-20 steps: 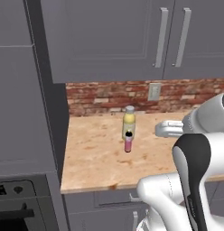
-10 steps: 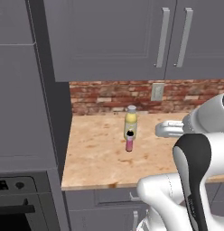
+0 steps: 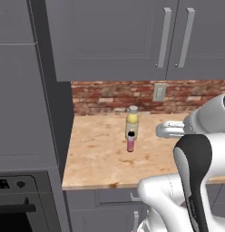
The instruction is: Move the drinks to the dining counter.
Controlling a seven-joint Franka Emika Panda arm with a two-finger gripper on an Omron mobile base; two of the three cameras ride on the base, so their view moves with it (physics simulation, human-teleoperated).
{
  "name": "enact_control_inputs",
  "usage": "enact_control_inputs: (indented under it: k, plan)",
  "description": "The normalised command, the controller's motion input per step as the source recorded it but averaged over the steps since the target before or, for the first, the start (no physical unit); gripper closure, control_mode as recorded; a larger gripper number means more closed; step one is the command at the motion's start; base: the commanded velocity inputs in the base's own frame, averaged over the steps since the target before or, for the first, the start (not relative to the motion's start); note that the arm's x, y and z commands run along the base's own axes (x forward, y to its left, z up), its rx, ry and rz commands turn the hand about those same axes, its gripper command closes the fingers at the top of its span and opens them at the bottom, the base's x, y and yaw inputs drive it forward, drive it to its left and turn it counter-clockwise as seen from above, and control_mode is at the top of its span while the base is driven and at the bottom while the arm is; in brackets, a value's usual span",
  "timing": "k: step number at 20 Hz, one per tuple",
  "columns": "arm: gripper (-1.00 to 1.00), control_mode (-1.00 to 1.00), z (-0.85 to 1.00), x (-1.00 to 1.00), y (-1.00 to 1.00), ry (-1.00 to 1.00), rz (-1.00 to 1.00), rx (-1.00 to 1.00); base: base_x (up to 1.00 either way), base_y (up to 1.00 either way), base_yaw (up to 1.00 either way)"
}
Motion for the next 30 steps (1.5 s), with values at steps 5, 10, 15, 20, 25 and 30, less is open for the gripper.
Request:
enact_control_inputs:
  k: [5,10,15,20,25,30]
  plan:
    - [-1.0,-1.0,0.0,0.25,0.02,0.0,0.07,0.0,0.0,0.0,0.0]
    - [-1.0,-1.0,0.0,0.22,0.04,0.0,0.05,0.0,0.0,0.0,0.0]
    - [-1.0,-1.0,-0.01,0.1,0.03,-0.01,0.02,0.0,0.0,0.0,0.0]
    - [-1.0,-1.0,-0.11,0.03,0.01,-0.02,0.0,0.0,0.0,0.0,0.0]
    - [-1.0,-1.0,-0.31,0.14,0.04,0.0,0.0,0.0,0.0,0.0,0.0]
    - [-1.0,-1.0,-0.33,0.24,0.05,0.0,0.0,0.0,0.0,0.0,0.0]
